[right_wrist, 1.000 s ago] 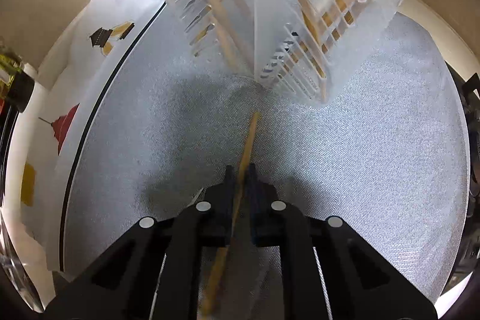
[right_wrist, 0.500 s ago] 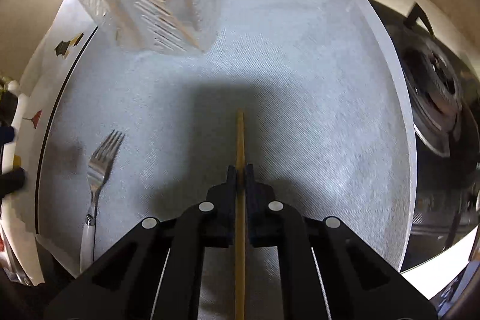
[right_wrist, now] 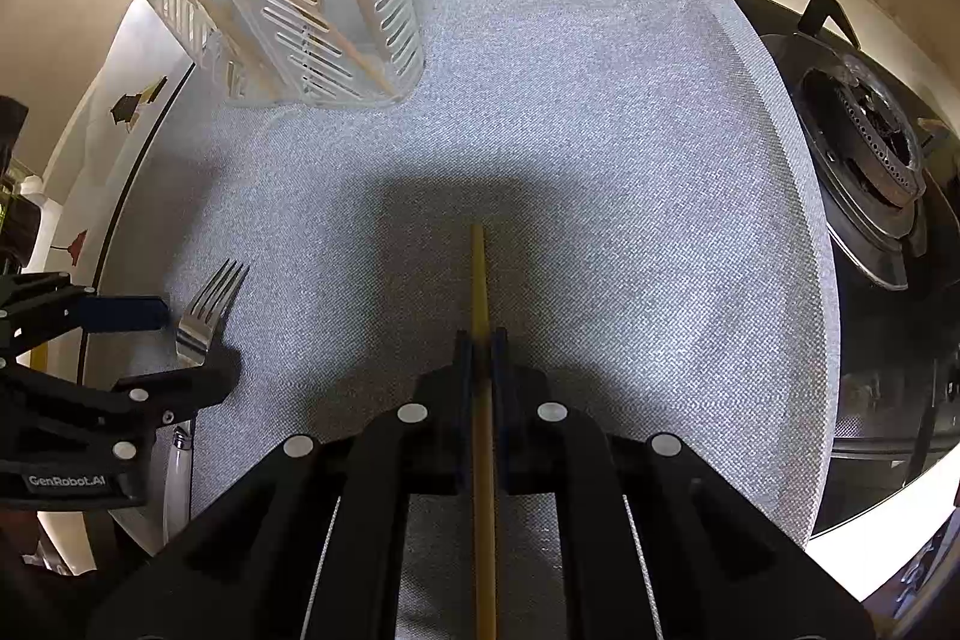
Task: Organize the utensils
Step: 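Grasp the last chopstick with the right tool while the left tool grasps the white-handled fork, then lift the fork with the left tool while the right tool lifts the chopstick above the holder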
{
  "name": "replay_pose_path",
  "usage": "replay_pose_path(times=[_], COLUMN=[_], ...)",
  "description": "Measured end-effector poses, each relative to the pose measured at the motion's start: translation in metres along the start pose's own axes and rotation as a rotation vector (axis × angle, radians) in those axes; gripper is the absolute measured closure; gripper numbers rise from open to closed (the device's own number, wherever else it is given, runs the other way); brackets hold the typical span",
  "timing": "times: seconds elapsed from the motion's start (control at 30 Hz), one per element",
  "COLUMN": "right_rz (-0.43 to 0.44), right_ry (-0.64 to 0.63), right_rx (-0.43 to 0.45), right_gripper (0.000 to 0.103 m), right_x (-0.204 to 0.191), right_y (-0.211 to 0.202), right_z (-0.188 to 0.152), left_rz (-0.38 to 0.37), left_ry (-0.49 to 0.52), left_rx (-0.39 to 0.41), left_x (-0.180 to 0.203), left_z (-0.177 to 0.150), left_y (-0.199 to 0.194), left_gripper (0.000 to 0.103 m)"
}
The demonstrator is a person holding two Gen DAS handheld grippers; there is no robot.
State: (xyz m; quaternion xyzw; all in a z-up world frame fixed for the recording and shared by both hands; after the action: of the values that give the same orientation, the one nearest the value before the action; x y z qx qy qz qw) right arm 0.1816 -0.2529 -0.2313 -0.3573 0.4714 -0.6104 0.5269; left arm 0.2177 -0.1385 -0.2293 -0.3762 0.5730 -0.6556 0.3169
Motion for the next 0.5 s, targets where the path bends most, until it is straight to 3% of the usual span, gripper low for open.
replay_pose_path(times=[0.03,0.07,0.17,0.5], right_rz=[0.004,0.013,0.032,0.093], right_ry=[-0.003,-0.005,-0.008,-0.017], right_rx=[0.0,-0.001,0.01,0.094], right_gripper=[0.096,0.096,0.097,0.097], right_x=[0.0,-0.002,-0.008,-0.02], right_y=[0.0,-0.001,-0.007,-0.047], right_z=[0.0,0.0,0.002,0.016], left_rz=[0.003,-0.005,-0.048,-0.077], left_ry=[0.011,0.018,-0.025,-0.044], left_rx=[0.016,0.017,0.018,0.188], left_x=[0.001,0.003,-0.002,-0.018], left_z=[0.001,0.002,0.003,-0.014], left_y=[-0.002,-0.003,-0.009,-0.07], left_gripper=[0.068,0.076,0.077,0.077])
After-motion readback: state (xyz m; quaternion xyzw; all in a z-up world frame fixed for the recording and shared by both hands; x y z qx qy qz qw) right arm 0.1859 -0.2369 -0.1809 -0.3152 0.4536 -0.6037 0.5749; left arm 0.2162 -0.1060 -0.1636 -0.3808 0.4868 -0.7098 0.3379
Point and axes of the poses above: each gripper's, at about its wrist camera, not at the fingertips, and y roughly the way its jaws point, x to its right, z to its top, the point moved 7 cm from there along y, roughly the way its jaws point, and after that the axes turned 2 degrees about -x, right-handed, at the moved point
